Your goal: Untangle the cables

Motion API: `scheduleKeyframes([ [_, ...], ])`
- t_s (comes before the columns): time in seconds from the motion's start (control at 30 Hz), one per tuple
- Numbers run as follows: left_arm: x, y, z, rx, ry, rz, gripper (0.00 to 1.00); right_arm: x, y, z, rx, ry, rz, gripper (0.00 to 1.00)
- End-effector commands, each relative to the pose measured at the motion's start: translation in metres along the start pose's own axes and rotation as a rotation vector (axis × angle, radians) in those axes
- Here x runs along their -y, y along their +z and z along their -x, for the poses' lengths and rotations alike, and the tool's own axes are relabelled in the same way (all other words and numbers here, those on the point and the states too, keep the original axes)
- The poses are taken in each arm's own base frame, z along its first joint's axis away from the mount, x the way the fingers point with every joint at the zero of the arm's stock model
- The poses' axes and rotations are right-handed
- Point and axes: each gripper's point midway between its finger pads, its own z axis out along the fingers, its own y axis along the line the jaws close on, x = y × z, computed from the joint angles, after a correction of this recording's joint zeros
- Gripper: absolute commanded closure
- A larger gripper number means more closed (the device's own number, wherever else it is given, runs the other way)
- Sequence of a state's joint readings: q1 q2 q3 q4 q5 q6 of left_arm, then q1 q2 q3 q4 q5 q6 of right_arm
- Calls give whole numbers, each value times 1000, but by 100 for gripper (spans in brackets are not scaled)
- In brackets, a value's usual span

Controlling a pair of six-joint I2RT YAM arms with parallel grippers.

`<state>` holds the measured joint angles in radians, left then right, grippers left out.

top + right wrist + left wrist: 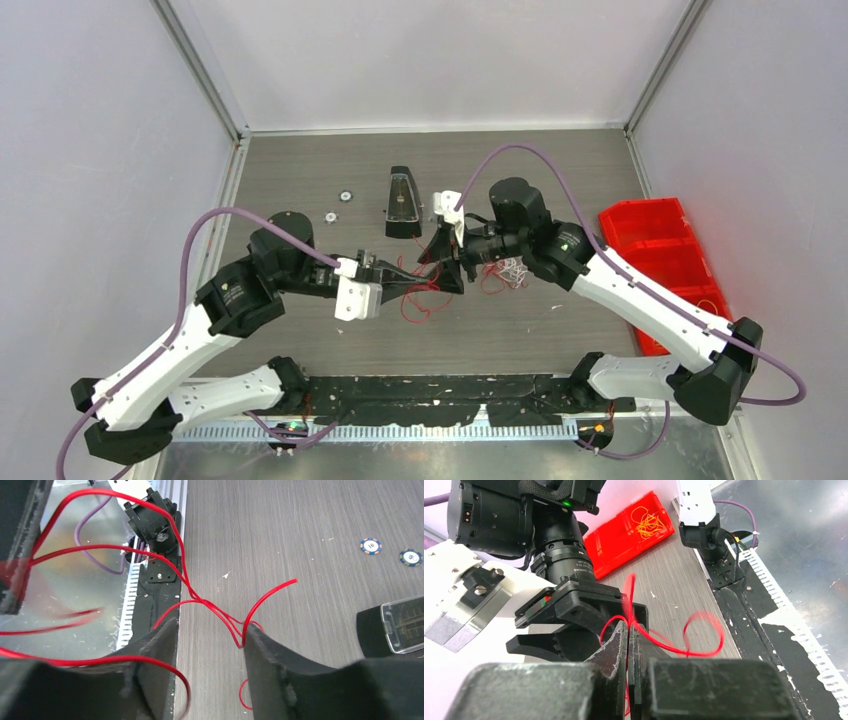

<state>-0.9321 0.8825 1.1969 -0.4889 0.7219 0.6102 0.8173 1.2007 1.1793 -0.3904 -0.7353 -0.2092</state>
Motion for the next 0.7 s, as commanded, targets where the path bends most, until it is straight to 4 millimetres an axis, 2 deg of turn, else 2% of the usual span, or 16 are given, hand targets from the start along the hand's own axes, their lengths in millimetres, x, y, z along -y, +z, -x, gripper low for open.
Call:
scheduleKeyframes([
  [0.0,-17,-8,33,81,95,72,100,-5,0,29,90,-66,23,55],
  [0.07,-19,-10,27,61,109,102,100,-5,-3,27,82,-67,16,88],
  [0.13,-21,-14,18,25,105,135,100,-7,-11,25,73,-69,-7,94],
  [0.4,-25,-29,-43,-157,-16,288,99,-2,-48,20,75,-43,-112,95],
  [0.47,-33,-34,-60,-213,-73,361,86,-1,-57,22,88,-24,-134,94],
  [0.53,-44,-40,-77,-267,-141,434,77,-1,-67,25,105,-8,-150,95],
  [0.57,-48,-40,-86,-289,-194,450,78,-1,-72,28,117,9,-152,95],
  [0.63,-51,-37,-94,-293,-328,431,92,-5,-81,38,147,34,-150,94],
  [0.67,-49,-33,-97,-287,-389,399,95,-7,-84,43,160,40,-147,95],
])
